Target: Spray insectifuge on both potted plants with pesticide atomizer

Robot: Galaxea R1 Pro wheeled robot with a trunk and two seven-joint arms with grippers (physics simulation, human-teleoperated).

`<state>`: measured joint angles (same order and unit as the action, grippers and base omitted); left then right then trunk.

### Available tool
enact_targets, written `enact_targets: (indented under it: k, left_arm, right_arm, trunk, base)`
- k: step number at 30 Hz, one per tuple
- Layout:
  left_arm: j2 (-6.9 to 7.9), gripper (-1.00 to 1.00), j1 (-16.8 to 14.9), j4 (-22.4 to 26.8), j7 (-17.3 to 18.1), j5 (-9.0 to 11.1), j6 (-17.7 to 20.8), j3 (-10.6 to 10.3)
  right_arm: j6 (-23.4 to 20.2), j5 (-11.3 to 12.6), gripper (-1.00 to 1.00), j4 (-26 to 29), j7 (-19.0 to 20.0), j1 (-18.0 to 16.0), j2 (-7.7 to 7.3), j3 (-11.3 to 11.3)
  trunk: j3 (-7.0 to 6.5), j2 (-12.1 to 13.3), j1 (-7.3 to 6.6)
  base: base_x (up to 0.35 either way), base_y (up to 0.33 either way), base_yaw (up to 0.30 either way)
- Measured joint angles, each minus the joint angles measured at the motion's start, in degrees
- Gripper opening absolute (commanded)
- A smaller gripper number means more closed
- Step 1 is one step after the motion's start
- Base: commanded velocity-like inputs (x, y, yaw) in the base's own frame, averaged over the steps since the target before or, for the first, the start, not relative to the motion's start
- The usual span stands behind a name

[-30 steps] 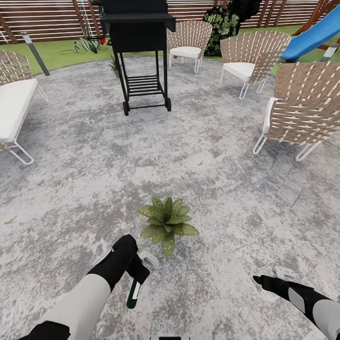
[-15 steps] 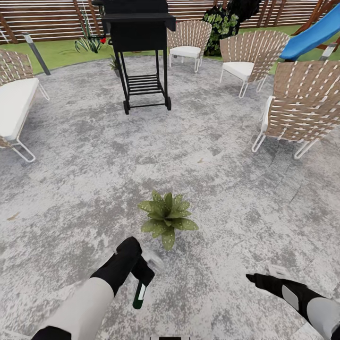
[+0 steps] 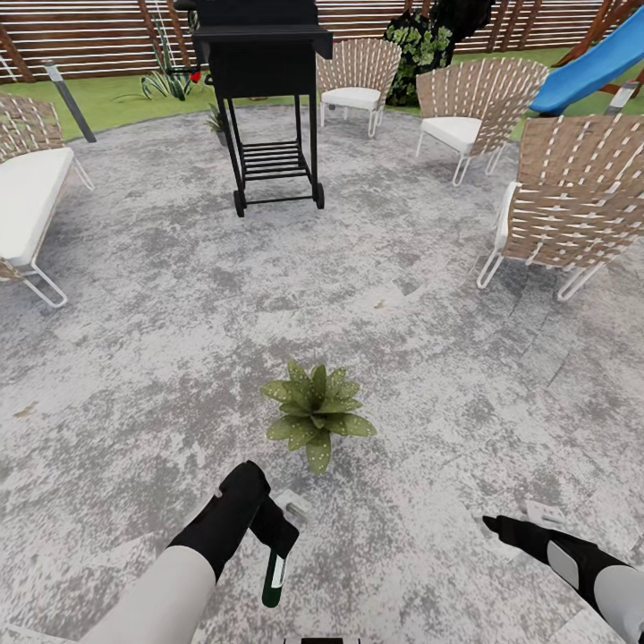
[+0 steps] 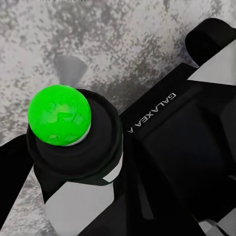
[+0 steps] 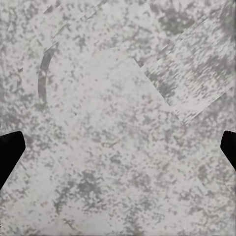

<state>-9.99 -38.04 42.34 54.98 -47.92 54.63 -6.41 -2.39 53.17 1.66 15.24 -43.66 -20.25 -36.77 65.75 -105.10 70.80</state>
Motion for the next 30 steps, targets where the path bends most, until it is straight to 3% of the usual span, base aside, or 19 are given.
enact_targets:
  k: [11, 22, 29, 30]
  left_arm:
    - [0.0, -1.0, 0.0, 0.1, 0.0, 0.1, -0.6, -0.1]
    - [0.0, -1.0, 0.0, 3.7, -0.1, 0.0, -2.1, -0.2]
    - [0.01, -1.0, 0.0, 4.3, 0.5, -0.2, -11.3, -0.4]
    - [0.01, -1.0, 0.0, 4.5, 0.6, -0.2, -14.1, -0.7]
  right_arm:
    - [0.0, 0.0, 1.0, 0.0, 0.0, 0.0, 0.0, 0.0]
    - [-0.5, 0.0, 1.0, 0.0, 0.0, 0.0, -0.06, 0.0]
    - [-0.7, -0.4, 1.0, 0.0, 0.0, 0.0, -0.16, -0.3]
    - [-0.6, -0.6, 1.0, 0.2, 0.0, 0.0, -0.14, -0.4]
  trunk:
    - [0.0, 0.0, 0.0]
    - [0.0, 0.0, 0.0]
    - [0.0, 0.0, 0.0]
    - [0.0, 0.0, 0.0]
  base:
    - [0.0, 0.0, 0.0]
    - [0.0, 0.0, 0.0]
    - [0.0, 0.0, 0.0]
    - [0.0, 0.0, 0.0]
